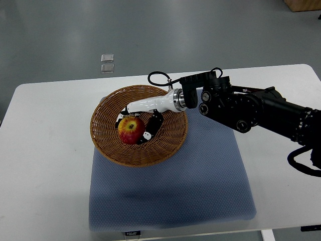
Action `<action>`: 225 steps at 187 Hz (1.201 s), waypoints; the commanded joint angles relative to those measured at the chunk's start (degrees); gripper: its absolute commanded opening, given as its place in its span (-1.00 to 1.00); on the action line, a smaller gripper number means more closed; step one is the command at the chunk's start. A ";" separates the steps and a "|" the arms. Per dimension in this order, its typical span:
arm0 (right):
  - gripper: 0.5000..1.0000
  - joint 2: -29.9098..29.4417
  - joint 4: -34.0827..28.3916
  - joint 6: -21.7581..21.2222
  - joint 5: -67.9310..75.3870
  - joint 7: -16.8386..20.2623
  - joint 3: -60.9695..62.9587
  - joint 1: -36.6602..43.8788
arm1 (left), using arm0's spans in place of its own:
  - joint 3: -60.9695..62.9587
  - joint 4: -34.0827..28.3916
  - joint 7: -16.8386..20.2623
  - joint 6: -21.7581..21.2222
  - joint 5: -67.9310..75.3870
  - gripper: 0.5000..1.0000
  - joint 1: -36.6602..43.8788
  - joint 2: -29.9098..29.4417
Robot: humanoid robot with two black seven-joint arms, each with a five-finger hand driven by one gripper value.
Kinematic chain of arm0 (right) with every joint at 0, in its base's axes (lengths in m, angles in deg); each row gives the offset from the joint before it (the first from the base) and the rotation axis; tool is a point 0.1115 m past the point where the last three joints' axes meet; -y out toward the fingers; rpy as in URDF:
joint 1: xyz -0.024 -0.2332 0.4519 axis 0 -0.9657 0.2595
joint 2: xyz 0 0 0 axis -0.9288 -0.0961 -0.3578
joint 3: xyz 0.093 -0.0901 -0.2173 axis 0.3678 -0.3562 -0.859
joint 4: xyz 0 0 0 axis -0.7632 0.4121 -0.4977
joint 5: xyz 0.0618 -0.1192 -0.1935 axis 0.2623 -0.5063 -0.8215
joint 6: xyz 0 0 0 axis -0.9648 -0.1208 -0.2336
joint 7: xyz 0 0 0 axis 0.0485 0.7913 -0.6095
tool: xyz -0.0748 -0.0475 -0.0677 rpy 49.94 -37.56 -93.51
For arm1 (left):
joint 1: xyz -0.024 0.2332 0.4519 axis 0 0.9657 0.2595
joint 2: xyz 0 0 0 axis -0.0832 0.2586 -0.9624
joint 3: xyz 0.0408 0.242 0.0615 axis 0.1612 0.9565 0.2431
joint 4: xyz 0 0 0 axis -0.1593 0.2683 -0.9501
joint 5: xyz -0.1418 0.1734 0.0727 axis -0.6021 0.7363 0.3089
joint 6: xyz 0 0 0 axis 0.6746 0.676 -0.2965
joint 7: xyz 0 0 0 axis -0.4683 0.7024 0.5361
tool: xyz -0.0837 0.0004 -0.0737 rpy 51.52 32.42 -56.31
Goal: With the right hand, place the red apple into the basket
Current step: 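Carry the apple with the right hand over the wicker basket and lower it, then open the right hand, release the apple, and lift the hand away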
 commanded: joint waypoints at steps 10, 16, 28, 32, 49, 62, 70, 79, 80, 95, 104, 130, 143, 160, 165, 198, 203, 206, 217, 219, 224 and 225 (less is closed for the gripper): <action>0.20 -0.60 1.02 0.35 -0.01 0.05 -0.02 -0.36 | 0.02 -0.01 0.00 -0.04 0.00 1.00 -0.07 0.00; 0.26 -0.60 1.02 0.43 -0.01 0.05 -0.02 -0.45 | 0.02 -0.01 -0.08 0.05 0.00 1.00 -0.07 0.00; 0.42 -0.52 0.93 0.26 0.08 0.05 -0.02 -0.62 | 0.02 -0.01 0.00 0.05 0.00 1.00 -0.07 0.00; 0.48 -0.52 0.93 0.17 0.08 -0.04 -0.02 -0.62 | 0.02 -0.01 0.00 0.05 0.00 1.00 0.02 0.00; 0.57 -0.43 0.93 -0.18 0.08 0.05 -0.02 -0.53 | 0.11 -0.01 -0.08 -0.04 0.00 1.00 0.02 0.00; 0.57 -0.52 0.93 -0.27 0.08 0.05 -0.02 -0.53 | 0.11 -0.01 -0.08 0.05 0.00 1.00 0.02 0.00; 0.58 -0.43 0.93 -0.27 0.34 -0.04 -0.02 -0.45 | 0.11 -0.01 -0.08 -0.04 0.00 1.00 0.02 0.00; 0.62 -0.43 0.84 -0.36 0.43 -0.04 -0.02 -0.27 | 0.11 -0.09 0.00 0.05 0.00 1.00 0.02 0.00; 0.63 -0.43 0.84 -0.36 0.43 -0.04 -0.02 -0.27 | 0.11 -0.09 0.00 0.05 0.00 1.00 0.02 0.00; 0.64 -0.16 0.84 -0.27 1.05 -0.04 0.16 -0.09 | 0.11 -0.09 0.00 0.05 0.00 1.00 0.02 0.00; 0.64 -0.08 0.84 -0.27 1.05 -0.04 0.24 -0.09 | 0.11 -0.09 0.00 0.05 0.00 1.00 -0.07 0.00; 0.64 1.24 0.76 -0.27 4.12 0.05 3.41 0.08 | 0.11 -0.18 0.00 -0.04 0.00 1.00 -0.07 0.00; 0.64 3.44 0.76 -0.36 9.57 1.46 6.75 -0.27 | 0.11 -0.18 0.00 0.05 0.00 1.00 -0.07 0.00; 0.63 6.06 0.93 0.08 16.82 4.17 9.80 -0.88 | 0.11 -0.18 -0.08 -0.04 0.00 1.00 -0.16 0.00; 0.63 6.34 0.93 0.26 18.89 4.71 10.61 -1.15 | 0.11 -0.18 0.00 -0.04 0.00 1.00 -0.16 0.00; 0.62 10.12 1.28 4.74 33.48 9.28 17.56 -6.69 | 0.11 -0.18 0.00 -0.04 0.00 1.00 -0.16 0.00; 0.62 10.12 1.28 4.74 33.48 9.28 17.56 -6.69 | 0.11 -0.18 0.00 -0.04 0.00 1.00 -0.16 0.00; 0.62 10.12 1.28 4.74 33.48 9.28 17.56 -6.69 | 0.11 -0.18 0.00 -0.04 0.00 1.00 -0.16 0.00; 0.62 12.23 1.28 9.22 41.38 10.86 20.63 -11.34 | 0.02 -0.09 0.00 0.05 0.00 1.00 -0.16 0.00; 0.62 12.40 1.28 9.66 42.17 10.86 20.89 -11.78 | 0.02 -0.09 -0.08 -0.04 0.00 1.00 -0.16 0.00; 0.63 12.84 1.28 10.45 43.58 10.86 21.25 -12.57 | 0.02 -0.09 0.00 -0.04 0.00 1.00 -0.16 0.00; 0.63 12.84 1.28 10.45 43.58 10.86 21.25 -12.57 | 0.02 -0.09 0.00 -0.04 0.00 1.00 -0.16 0.00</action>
